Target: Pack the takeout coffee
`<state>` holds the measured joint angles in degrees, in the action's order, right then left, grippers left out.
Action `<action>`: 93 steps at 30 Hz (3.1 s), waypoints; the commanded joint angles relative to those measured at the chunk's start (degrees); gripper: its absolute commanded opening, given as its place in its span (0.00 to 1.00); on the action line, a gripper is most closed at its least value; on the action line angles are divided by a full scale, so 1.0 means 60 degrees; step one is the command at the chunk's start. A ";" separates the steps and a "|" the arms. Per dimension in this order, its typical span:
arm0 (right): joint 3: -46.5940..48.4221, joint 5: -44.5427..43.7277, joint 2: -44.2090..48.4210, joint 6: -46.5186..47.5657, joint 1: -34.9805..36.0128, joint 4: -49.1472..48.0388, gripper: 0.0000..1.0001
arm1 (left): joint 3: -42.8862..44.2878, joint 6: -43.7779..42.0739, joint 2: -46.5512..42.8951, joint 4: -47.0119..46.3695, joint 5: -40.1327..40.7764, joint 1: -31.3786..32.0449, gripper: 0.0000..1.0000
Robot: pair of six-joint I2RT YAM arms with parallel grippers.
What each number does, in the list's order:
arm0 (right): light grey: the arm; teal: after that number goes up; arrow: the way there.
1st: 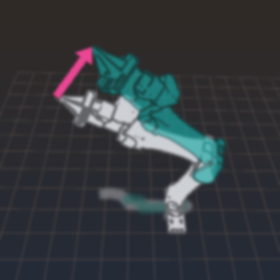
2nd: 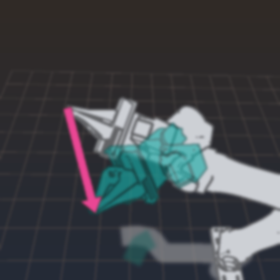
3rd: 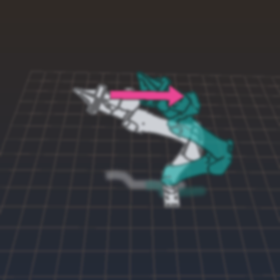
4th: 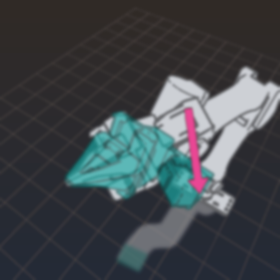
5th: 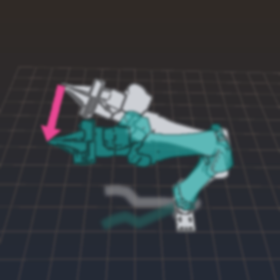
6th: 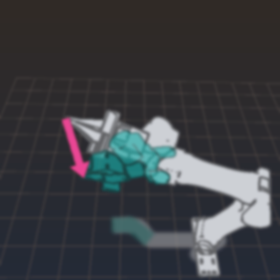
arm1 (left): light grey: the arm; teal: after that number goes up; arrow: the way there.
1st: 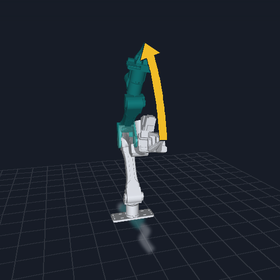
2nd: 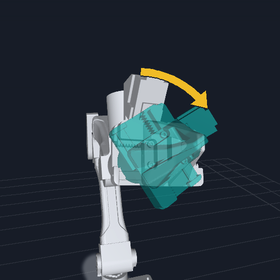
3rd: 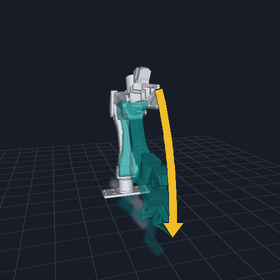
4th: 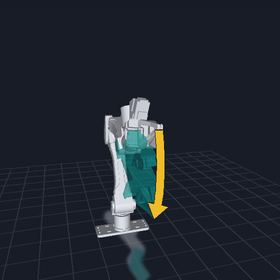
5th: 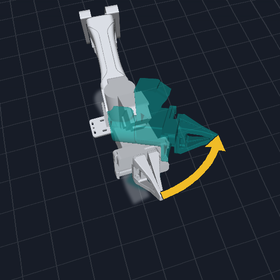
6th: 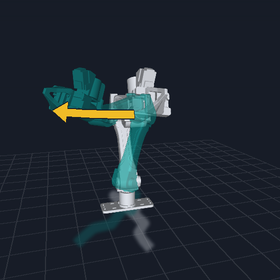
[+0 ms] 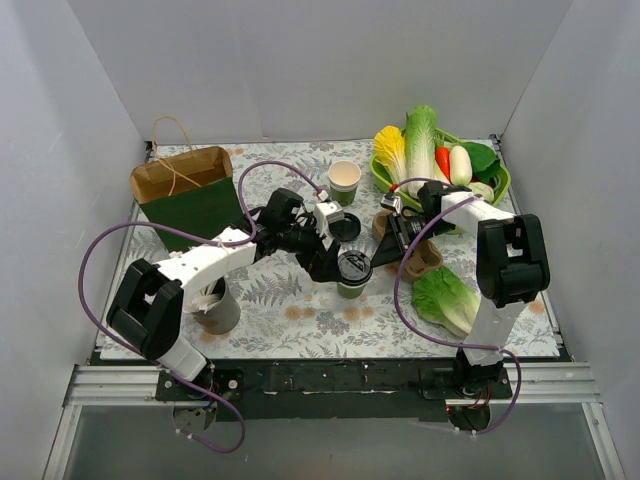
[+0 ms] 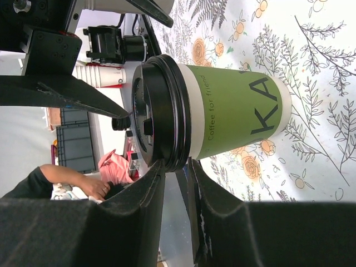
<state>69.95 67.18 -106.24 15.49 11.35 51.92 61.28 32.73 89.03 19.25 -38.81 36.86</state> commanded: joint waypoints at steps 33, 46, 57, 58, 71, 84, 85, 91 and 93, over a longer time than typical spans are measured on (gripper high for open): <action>-0.0159 0.0142 0.1065 0.1638 0.0290 0.0928 0.97 | -0.0281 0.4226 -0.0015 -0.2210 -0.1251 -0.0841 0.98; -0.0920 -0.0180 0.1313 0.0061 0.0803 -0.0638 0.98 | -0.1203 0.5676 0.0307 -0.3778 -0.1603 -0.0928 0.98; -0.1727 -0.0576 0.1593 -0.1482 0.1022 -0.2530 0.98 | -0.1833 0.6248 0.0425 -0.4467 -0.1852 -0.1061 0.98; -0.1771 -0.0562 0.1607 -0.1540 0.1023 -0.2588 0.98 | -0.1892 0.6292 0.0425 -0.4583 -0.1838 -0.1061 0.98; -0.2035 -0.0825 0.1520 -0.2024 0.1198 -0.3072 0.98 | -0.2112 0.7142 0.1025 -0.5565 -0.1955 -0.1266 0.98; -0.2284 -0.1089 0.1358 -0.2288 0.1286 -0.3512 0.96 | -0.2346 0.7611 0.1596 -0.6225 -0.1867 -0.1266 0.98; -0.2298 -0.1103 0.1344 -0.2331 0.1286 -0.3541 0.96 | -0.2375 0.7640 0.1626 -0.6254 -0.1824 -0.1280 0.98; -0.2342 -0.1060 0.1212 -0.2390 0.1272 -0.3629 0.93 | -0.2449 0.7787 0.1889 -0.6371 -0.1779 -0.1339 0.98; -0.2371 -0.1030 0.1154 -0.2405 0.1286 -0.3687 0.92 | -0.2464 0.7787 0.1948 -0.6357 -0.1794 -0.1339 0.98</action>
<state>56.40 61.04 -97.97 1.30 18.83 31.42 47.22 79.55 100.12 -18.09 -49.84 29.30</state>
